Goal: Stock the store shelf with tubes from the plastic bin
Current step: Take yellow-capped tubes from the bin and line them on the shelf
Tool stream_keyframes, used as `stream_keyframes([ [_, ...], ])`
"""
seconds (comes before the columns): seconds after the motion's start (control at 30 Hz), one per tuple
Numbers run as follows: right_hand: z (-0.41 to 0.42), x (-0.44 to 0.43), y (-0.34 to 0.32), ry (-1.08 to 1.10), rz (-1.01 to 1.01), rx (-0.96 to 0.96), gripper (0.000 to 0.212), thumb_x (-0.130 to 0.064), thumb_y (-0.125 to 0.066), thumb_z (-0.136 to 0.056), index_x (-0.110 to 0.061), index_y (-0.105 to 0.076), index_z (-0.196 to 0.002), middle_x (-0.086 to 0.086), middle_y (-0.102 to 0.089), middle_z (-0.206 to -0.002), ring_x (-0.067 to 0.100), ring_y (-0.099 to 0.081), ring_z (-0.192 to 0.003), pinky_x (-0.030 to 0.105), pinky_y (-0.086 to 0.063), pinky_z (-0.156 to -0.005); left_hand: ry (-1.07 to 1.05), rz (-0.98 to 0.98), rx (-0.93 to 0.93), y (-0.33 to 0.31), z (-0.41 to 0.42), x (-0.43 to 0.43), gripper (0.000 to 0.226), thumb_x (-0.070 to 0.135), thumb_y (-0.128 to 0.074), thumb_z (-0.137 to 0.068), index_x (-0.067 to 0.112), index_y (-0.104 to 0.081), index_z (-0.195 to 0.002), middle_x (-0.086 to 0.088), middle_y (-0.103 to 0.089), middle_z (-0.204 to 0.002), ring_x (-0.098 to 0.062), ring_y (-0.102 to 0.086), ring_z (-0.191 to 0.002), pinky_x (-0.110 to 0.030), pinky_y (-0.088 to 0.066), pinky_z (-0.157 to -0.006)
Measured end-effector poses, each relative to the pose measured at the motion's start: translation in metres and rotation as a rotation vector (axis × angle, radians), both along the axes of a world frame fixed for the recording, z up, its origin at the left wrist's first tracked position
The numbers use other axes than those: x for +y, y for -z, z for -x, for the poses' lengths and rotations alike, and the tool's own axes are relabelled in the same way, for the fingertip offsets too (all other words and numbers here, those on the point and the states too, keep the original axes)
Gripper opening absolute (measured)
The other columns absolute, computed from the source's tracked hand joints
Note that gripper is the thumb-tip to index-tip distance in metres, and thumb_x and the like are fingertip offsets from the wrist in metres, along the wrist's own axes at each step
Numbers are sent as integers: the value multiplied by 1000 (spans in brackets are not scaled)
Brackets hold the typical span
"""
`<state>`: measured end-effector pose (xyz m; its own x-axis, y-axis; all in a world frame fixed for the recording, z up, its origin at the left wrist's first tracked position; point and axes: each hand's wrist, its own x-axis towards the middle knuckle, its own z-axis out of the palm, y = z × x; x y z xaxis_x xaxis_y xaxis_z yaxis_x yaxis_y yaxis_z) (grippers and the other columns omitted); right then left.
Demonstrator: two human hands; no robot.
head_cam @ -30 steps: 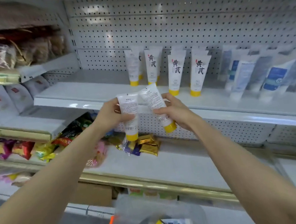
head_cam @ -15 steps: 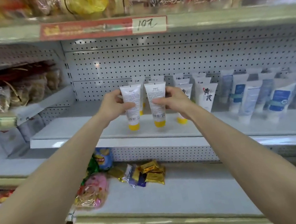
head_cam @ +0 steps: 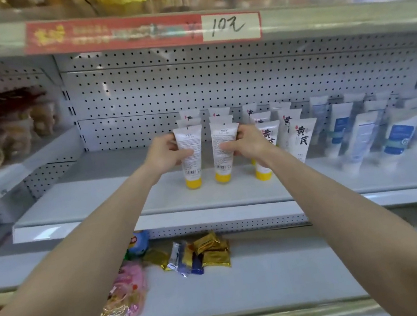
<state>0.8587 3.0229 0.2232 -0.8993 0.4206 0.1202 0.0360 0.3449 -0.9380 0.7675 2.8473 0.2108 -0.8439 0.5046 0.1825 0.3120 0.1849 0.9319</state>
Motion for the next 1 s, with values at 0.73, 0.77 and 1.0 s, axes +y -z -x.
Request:
stream_keyframes([
  [0.73,7,11,-6,-11,-85,-89,50,3,-67,-80,-3,-48,-126,17,-61,-121,28,-59,-109,41,-48,-97,-2,82,6,-4,3,3,36,3,-68,-81,7,-55,-114,-9,-64,-104,-18,-60,-88,-27,-49,-73],
  [0.77,7,12,-10,-7,-117,-77,49,0,-69,-79,-5,-50,-124,16,-61,-120,26,-59,-107,38,-49,-94,-11,94,21,-7,3,2,39,5,-69,-81,6,-53,-116,-10,-64,-105,-18,-59,-88,-26,-49,-72],
  [1.0,-2,16,-46,-10,-356,-57,44,-13,-74,-78,-8,-56,-118,12,-60,-118,23,-58,-105,32,-50,-87,-40,224,201,-41,-5,2,58,14,-74,-78,7,-47,-129,-16,-57,-117,-21,-54,-93,-22,-44,-78],
])
